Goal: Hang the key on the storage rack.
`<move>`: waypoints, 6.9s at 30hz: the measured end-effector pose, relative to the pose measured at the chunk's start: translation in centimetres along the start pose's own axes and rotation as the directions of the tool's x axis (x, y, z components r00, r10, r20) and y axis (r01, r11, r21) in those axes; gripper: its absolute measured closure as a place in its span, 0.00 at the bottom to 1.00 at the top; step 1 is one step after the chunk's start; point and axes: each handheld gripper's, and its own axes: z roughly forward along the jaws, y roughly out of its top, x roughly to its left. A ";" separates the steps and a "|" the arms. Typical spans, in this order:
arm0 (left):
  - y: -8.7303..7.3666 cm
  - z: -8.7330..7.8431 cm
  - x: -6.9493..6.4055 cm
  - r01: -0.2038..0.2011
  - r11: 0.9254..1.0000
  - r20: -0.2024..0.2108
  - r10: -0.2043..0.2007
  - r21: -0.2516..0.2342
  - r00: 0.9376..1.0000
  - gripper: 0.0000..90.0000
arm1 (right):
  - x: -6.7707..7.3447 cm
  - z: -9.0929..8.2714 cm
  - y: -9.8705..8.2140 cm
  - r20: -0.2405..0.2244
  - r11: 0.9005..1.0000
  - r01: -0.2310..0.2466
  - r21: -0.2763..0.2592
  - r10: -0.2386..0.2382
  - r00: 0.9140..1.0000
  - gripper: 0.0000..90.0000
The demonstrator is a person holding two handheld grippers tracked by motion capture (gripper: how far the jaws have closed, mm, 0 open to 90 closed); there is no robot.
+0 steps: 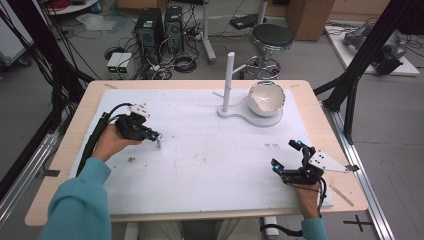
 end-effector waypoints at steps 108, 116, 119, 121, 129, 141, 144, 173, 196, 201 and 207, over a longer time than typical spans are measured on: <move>10.0 -1.9 -6.8 -0.080 0.835 0.292 0.278 -0.544 0.915 0.98 | 6.3 18.7 17.5 -0.730 0.969 0.180 0.171 0.002 0.683 0.74; 10.0 -1.8 -6.9 -0.078 0.836 0.297 0.278 -0.543 0.914 0.98 | 6.4 18.5 17.6 -0.733 0.966 0.192 0.172 -0.004 0.681 0.82; 10.1 -1.8 -6.9 -0.079 0.836 0.298 0.281 -0.543 0.912 0.98 | 6.4 18.3 17.7 -0.735 0.967 0.197 0.163 -0.014 0.678 0.85; 10.1 -1.8 -6.9 -0.079 0.836 0.299 0.281 -0.543 0.912 0.98 | 6.4 18.4 17.7 -0.738 0.967 0.204 0.150 -0.027 0.674 0.87; 10.1 -1.7 -6.9 -0.079 0.834 0.305 0.286 -0.546 0.908 0.98 | 6.5 18.3 17.8 -0.737 0.966 0.219 0.139 -0.047 0.674 0.93; 9.9 -1.6 -6.8 -0.085 0.833 0.304 0.293 -0.547 0.906 0.98 | 6.7 18.1 17.8 -0.721 0.960 0.181 0.212 0.029 0.692 0.99; 9.8 -1.6 -6.8 -0.087 0.832 0.303 0.294 -0.548 0.907 0.98 | 6.7 18.2 17.8 -0.720 0.959 0.185 0.215 0.027 0.693 0.99; 2.3 -4.0 -4.3 -0.048 0.818 0.043 0.088 -0.573 0.995 0.02 | 1.6 17.6 19.5 -0.505 0.911 0.165 0.379 0.054 0.861 0.99; -9.5 -4.4 -6.7 -0.007 0.748 -0.148 -0.123 -0.664 0.981 0.02 | -3.0 20.5 20.0 -0.432 0.852 0.157 0.499 0.087 0.898 0.99; -11.4 -3.6 -7.1 0.004 0.737 -0.168 -0.160 -0.676 0.973 0.02 | -3.6 21.0 19.7 -0.409 0.830 0.150 0.537 0.101 0.907 0.99; -12.7 -3.0 -7.3 0.010 0.727 -0.188 -0.191 -0.687 0.963 0.02 | -3.8 21.7 20.0 -0.395 0.814 0.169 0.556 0.080 0.915 0.99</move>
